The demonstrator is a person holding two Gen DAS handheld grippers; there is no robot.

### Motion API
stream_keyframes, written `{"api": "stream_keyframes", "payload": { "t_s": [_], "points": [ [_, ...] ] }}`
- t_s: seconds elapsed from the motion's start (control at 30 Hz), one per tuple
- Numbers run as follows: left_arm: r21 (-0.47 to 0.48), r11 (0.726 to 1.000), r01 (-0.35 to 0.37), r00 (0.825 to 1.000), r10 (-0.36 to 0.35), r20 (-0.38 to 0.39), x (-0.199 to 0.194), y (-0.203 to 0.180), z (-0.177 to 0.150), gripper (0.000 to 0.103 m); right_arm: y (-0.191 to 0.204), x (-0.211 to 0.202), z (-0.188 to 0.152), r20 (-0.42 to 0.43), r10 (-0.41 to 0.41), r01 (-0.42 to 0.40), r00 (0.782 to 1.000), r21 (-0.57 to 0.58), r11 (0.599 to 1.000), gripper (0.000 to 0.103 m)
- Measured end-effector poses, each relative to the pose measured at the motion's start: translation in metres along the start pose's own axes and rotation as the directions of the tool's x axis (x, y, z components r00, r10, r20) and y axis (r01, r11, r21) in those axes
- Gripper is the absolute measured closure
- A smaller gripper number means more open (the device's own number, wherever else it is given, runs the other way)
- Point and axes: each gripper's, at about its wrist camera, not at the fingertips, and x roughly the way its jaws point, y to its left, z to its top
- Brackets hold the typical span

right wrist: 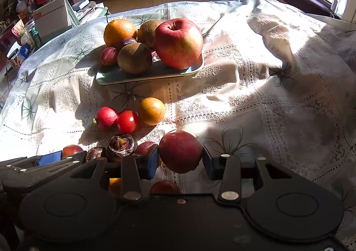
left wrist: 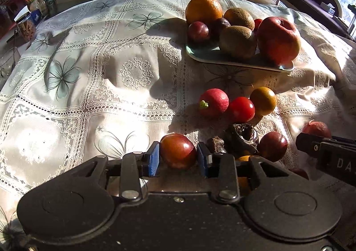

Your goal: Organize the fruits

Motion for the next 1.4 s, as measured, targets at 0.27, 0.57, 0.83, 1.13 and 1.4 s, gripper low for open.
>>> {"api": "stream_keyframes", "payload": {
  "t_s": [0.27,0.57,0.83,1.13,1.4],
  "points": [
    [-0.077,0.997,0.024,0.999,-0.021,0.032,-0.026,0.011,-0.001,0.06,-0.007,-0.022,0.0,0.036,0.006,-0.008,0.999,0.056,0.998,0.06],
    [-0.094,0.995,0.034,0.99,-0.021,0.137,-0.11,0.018,-0.007,0.06,-0.002,-0.112,-0.006,0.146,0.087,-0.094,0.986,0.047,0.994,0.06],
    [-0.031,0.996,0.079,0.987,-0.073,0.143,-0.167,0.019,-0.048,0.059,0.004,-0.186,-0.057,0.17,0.201,-0.188,0.965,-0.09,0.978,0.06],
    [0.009,0.991,0.13,0.991,-0.13,0.026,-0.166,0.019,-0.104,0.059,-0.003,-0.179,-0.114,-0.056,0.307,-0.312,0.95,-0.126,0.942,0.06],
    [0.027,0.993,0.118,0.993,-0.117,-0.014,-0.157,0.015,-0.118,0.059,-0.009,-0.157,-0.124,-0.12,0.296,-0.307,0.948,-0.081,0.948,0.06]
  ]
}}
